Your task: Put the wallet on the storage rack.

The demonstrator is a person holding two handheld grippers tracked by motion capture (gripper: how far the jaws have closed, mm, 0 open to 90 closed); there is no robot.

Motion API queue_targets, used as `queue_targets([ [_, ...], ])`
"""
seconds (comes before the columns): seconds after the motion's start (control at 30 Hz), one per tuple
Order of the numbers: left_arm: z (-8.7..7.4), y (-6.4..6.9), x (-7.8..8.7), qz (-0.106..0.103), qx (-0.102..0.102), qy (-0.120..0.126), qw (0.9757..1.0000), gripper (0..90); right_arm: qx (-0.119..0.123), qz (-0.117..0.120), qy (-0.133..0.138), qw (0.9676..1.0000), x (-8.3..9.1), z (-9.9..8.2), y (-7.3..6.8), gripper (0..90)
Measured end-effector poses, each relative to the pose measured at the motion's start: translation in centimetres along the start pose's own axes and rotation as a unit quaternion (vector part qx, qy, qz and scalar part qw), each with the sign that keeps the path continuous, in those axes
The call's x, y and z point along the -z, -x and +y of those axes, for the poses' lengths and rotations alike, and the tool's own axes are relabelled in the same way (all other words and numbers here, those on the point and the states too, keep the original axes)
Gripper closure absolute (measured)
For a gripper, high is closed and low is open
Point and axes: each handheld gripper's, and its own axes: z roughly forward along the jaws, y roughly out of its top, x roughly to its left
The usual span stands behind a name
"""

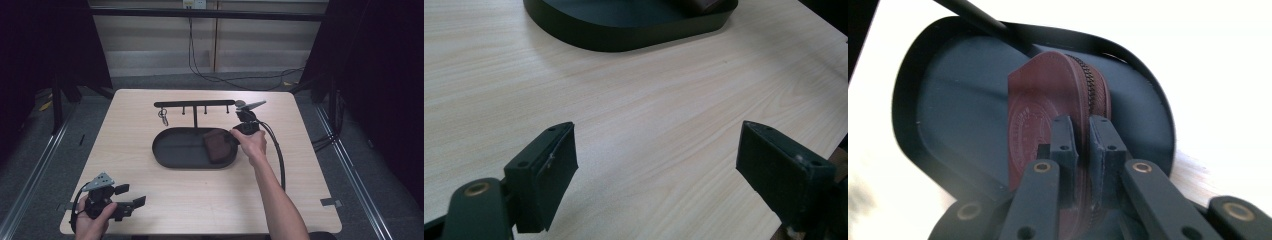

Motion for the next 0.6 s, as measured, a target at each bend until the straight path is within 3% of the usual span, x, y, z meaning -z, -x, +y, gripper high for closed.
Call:
queue_targets([
  [0.3,0.02,-0.04,0.12,0.002,-0.002,0.0,1.0,16.8,-0.004,-0.02,0.003,0.9998,-0.42,-0.62,0.98,78.7],
  [0.47,0.0,0.0,0.05,0.002,-0.001,-0.001,1.0,16.8,0.013,-0.041,0.003,0.9991,-0.59,-0.76,0.85,76.7],
  [0.6,0.02,-0.04,0.07,0.003,0.001,0.001,1.0,16.8,0.008,-0.035,0.009,0.9993,-0.47,-0.74,0.84,72.4],
])
